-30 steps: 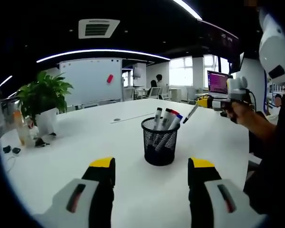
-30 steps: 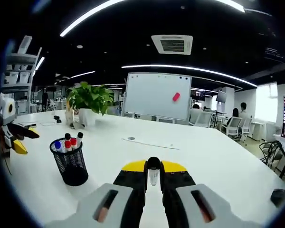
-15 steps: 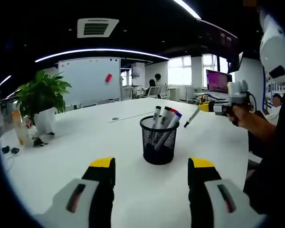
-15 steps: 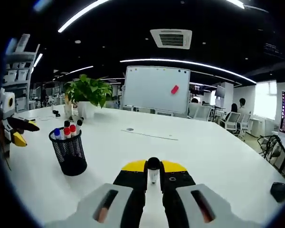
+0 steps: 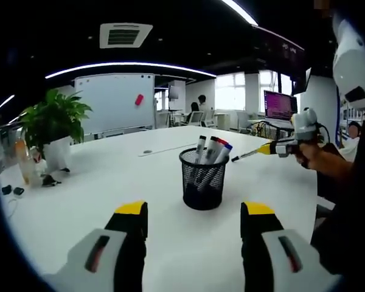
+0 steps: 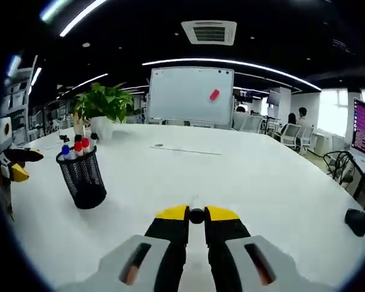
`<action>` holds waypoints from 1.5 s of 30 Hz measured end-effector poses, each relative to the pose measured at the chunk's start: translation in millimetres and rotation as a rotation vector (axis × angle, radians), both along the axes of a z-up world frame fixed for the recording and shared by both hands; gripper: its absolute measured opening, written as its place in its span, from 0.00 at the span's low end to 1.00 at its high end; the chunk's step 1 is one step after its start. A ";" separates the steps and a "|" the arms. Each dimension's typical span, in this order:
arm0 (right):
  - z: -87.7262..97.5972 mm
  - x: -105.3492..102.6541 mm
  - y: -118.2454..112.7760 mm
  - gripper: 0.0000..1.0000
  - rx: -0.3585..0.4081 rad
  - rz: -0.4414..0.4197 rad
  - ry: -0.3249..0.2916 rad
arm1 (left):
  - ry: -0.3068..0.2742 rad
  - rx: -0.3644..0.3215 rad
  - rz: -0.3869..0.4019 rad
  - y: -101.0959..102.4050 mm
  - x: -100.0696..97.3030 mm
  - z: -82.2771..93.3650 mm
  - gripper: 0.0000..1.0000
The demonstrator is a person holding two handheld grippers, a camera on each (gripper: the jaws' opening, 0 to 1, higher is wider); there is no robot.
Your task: Pick up the whiteboard markers from the pen holder and place them facing the whiteboard neatly
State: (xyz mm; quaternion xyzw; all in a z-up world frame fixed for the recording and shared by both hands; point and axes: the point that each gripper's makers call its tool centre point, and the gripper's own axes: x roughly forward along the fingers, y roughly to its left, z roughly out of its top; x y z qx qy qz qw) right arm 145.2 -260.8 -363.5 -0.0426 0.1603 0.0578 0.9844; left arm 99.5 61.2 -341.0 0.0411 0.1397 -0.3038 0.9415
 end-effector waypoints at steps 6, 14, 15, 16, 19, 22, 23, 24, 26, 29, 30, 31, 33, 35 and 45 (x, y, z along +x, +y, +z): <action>-10.2 -8.2 -6.0 0.13 -0.017 -0.064 0.038 | -0.004 -0.001 -0.015 -4.3 0.4 1.3 0.62; -27.9 -11.6 -5.0 0.13 -0.019 -0.058 0.100 | 0.001 0.002 -0.017 -4.7 -0.7 -0.6 0.62; -29.7 -11.7 -4.6 0.13 -0.019 -0.057 0.105 | 0.001 0.000 -0.017 -4.3 -0.7 -0.2 0.62; -32.0 -11.6 -3.8 0.13 -0.020 -0.052 0.113 | 0.000 -0.002 -0.015 -4.0 -0.6 0.0 0.62; -38.2 -12.1 -0.9 0.13 -0.014 -0.042 0.136 | 0.000 -0.001 -0.012 -3.1 -0.4 0.0 0.62; -43.1 -11.9 0.0 0.13 -0.012 -0.041 0.151 | 0.002 -0.001 -0.014 -3.6 -0.9 -0.7 0.62; -44.1 -11.4 0.9 0.13 -0.010 -0.034 0.152 | 0.003 0.000 -0.014 -3.6 -0.9 -0.9 0.62; -44.4 -10.5 1.9 0.13 -0.007 -0.027 0.149 | 0.003 0.000 -0.014 -3.7 -1.0 -1.3 0.62; -45.7 -8.6 2.6 0.13 -0.002 -0.026 0.146 | 0.005 0.001 -0.015 -3.9 -1.0 -1.8 0.62; -52.9 -9.7 2.6 0.13 -0.006 -0.029 0.176 | 0.001 0.001 -0.011 -2.3 -0.3 -0.9 0.62; -54.7 -10.3 2.6 0.13 -0.006 -0.028 0.182 | 0.000 0.000 -0.009 -1.2 0.0 -0.5 0.62; -56.0 -11.0 2.4 0.13 -0.006 -0.029 0.185 | -0.001 -0.001 -0.006 -0.3 0.4 -0.1 0.62; -56.0 -11.2 2.7 0.13 -0.006 -0.025 0.182 | 0.001 -0.003 -0.004 0.3 0.7 -0.5 0.62; -55.8 -10.9 3.0 0.13 -0.007 -0.020 0.176 | 0.005 -0.004 -0.001 1.2 1.1 -1.6 0.62; -59.6 -7.1 3.9 0.13 0.003 -0.027 0.189 | 0.004 -0.005 0.001 1.4 3.8 -2.3 0.61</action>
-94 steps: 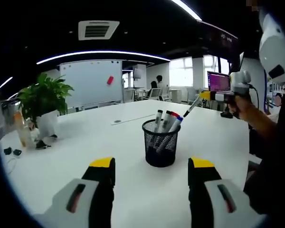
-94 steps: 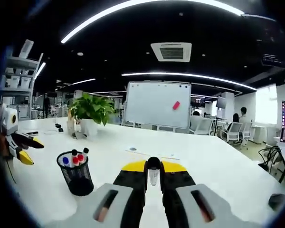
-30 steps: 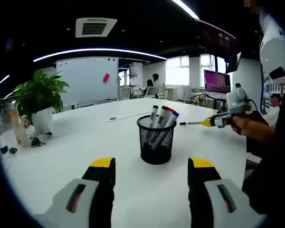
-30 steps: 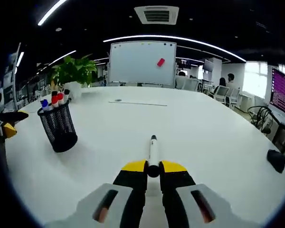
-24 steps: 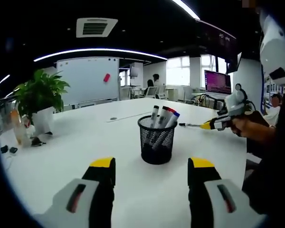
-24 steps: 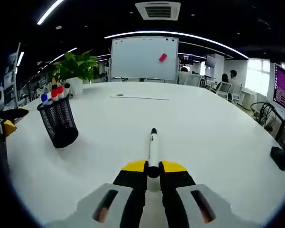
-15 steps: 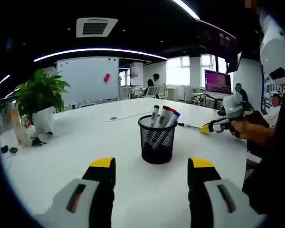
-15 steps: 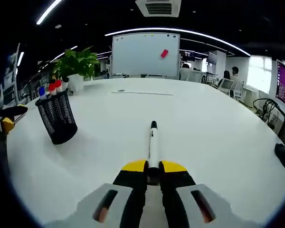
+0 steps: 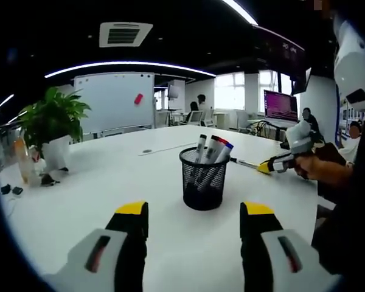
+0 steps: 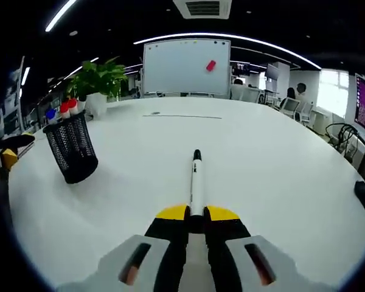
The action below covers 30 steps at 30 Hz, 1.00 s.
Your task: Pick up the whiteboard markers from the pen holder and place them facing the whiteboard neatly
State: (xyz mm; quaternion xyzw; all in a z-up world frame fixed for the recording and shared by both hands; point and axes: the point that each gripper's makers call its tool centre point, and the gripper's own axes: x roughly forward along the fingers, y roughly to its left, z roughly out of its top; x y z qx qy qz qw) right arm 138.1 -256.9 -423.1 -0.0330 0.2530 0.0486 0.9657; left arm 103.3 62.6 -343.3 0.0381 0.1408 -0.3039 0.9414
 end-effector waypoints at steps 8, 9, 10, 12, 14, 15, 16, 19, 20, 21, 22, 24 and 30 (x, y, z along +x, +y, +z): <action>0.1 0.0 2.2 0.13 -0.023 0.019 -0.010 | 0.010 0.001 0.002 0.8 0.8 -3.3 0.61; 0.1 0.1 2.3 0.14 -0.021 0.020 -0.010 | 0.009 0.000 0.003 0.4 1.0 -3.2 0.61; 0.1 -0.2 2.3 0.14 -0.017 0.019 -0.008 | 0.009 0.000 0.002 -0.3 0.9 -3.0 0.61; 0.0 -0.4 2.2 0.14 -0.013 0.020 -0.006 | 0.008 0.000 0.001 -0.9 0.8 -2.8 0.61; -0.2 -0.7 2.1 0.14 -0.011 0.019 -0.005 | 0.008 0.001 0.001 -0.6 0.8 -2.9 0.61; -0.2 -0.7 2.1 0.14 -0.011 0.018 -0.006 | 0.009 0.001 0.001 -0.3 0.8 -3.1 0.61; -0.2 -0.9 2.2 0.14 -0.010 0.017 -0.006 | 0.010 0.002 0.002 0.0 0.8 -3.3 0.61; -0.1 -0.9 4.4 0.17 0.004 0.023 -0.007 | 0.010 0.002 0.003 0.6 0.6 -3.4 0.61; -0.1 -1.1 4.8 0.17 0.005 0.024 -0.007 | 0.010 0.002 0.003 0.5 0.6 -3.5 0.61; -0.1 -1.0 4.7 0.17 0.004 0.023 -0.006 | 0.010 0.003 0.003 0.5 0.6 -3.5 0.61; -0.1 -1.3 4.7 0.17 0.002 0.022 -0.006 | 0.008 0.005 0.001 -0.1 0.4 -3.2 0.61; -0.2 -1.3 4.7 0.17 0.000 0.023 -0.005 | 0.003 0.004 0.000 -0.8 0.3 -1.8 0.61; 0.3 -1.3 4.2 0.22 -0.014 0.025 -0.012 | 0.004 0.002 0.006 0.5 0.1 -1.9 0.61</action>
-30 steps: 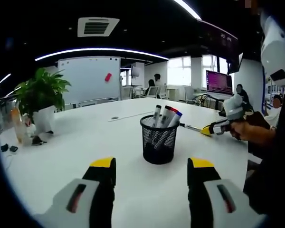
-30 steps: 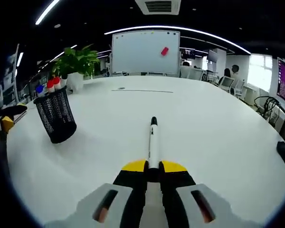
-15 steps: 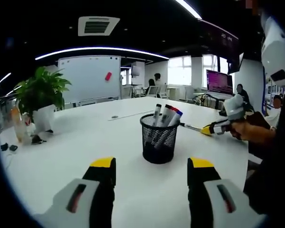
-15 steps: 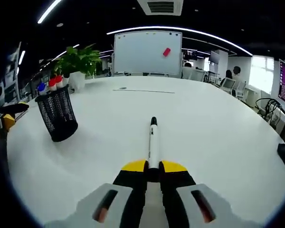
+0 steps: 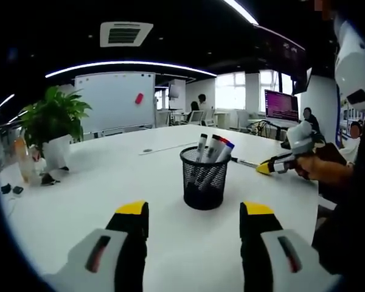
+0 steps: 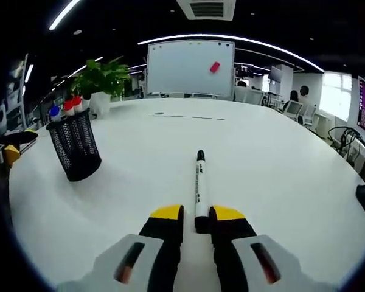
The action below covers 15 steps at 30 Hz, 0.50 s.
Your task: Pick up the whiteboard markers from the pen holder and place them facing the whiteboard neatly
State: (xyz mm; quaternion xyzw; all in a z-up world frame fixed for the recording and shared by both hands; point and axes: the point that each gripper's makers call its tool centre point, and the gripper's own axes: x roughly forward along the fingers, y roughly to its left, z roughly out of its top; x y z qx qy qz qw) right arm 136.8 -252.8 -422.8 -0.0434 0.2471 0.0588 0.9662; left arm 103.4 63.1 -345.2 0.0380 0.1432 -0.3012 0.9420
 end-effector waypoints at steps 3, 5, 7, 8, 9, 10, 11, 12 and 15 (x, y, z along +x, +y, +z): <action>0.1 0.4 0.2 0.22 0.011 0.000 0.003 | 0.004 0.001 -0.002 -0.1 -0.3 -1.2 0.61; 0.0 -0.1 1.0 0.22 0.009 0.000 0.005 | 0.004 -0.001 -0.005 -0.7 -0.5 -1.1 0.61; 0.4 -0.4 1.9 0.22 0.007 0.000 0.004 | 0.003 0.000 -0.006 -0.9 -0.3 -1.1 0.61; 0.5 -0.5 1.9 0.22 0.008 -0.001 0.003 | 0.002 -0.001 -0.006 -0.7 -0.3 -1.1 0.61; 0.9 -0.8 3.6 0.22 0.009 0.002 0.002 | 0.004 -0.002 -0.006 -0.6 -0.4 -1.2 0.61; 1.3 -0.8 4.4 0.23 0.007 0.004 0.000 | 0.004 -0.003 -0.005 -0.4 -0.3 -1.2 0.61; 1.6 -0.6 4.5 0.24 0.002 0.007 -0.003 | 0.004 -0.002 -0.005 -0.1 -0.4 -1.3 0.61; 1.9 -0.6 4.3 0.24 -0.002 0.007 -0.004 | 0.004 -0.001 -0.005 0.0 -0.5 -1.5 0.61; 1.0 1.1 2.6 0.25 0.001 0.008 -0.003 | 0.005 -0.002 -0.003 0.6 -0.6 -1.8 0.61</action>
